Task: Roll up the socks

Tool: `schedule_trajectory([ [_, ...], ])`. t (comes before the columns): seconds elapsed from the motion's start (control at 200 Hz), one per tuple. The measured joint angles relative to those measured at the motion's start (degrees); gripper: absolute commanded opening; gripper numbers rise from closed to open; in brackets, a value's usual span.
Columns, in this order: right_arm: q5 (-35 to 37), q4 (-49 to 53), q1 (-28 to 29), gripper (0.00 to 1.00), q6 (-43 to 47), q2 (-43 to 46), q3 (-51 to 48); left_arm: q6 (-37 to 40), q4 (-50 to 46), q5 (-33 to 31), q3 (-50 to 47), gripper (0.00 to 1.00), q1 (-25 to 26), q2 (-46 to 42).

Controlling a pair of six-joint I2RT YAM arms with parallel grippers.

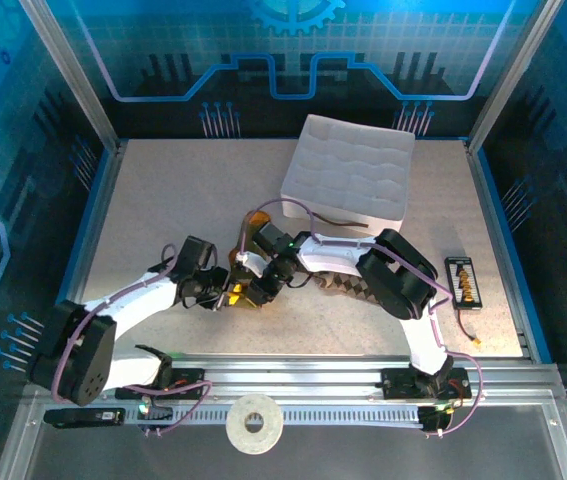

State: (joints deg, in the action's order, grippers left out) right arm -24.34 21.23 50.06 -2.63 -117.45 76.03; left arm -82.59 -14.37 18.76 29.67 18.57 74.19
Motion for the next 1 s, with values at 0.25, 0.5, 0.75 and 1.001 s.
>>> schedule_trajectory([
  [0.25, 9.16, -12.09, 1.46, 0.57, 8.37, 16.15, -17.40, 0.70, -0.46, -0.70, 1.03, 0.18, 0.04, 2.45],
  [0.5, 25.64, -24.06, 12.61, 0.59, 28.13, 25.09, -28.30, 2.21, -2.19, -0.92, 2.51, 0.18, 0.04, 3.67],
  [0.75, 38.47, -30.58, 16.39, 0.56, 39.95, 16.50, -26.67, 3.69, -3.74, -0.94, 4.09, 0.18, 0.04, 5.11],
  [1.001, 43.58, -32.30, 16.72, 0.25, 40.48, 9.97, -21.88, 4.98, -4.61, -0.92, 4.83, 0.20, 0.04, 5.66],
])
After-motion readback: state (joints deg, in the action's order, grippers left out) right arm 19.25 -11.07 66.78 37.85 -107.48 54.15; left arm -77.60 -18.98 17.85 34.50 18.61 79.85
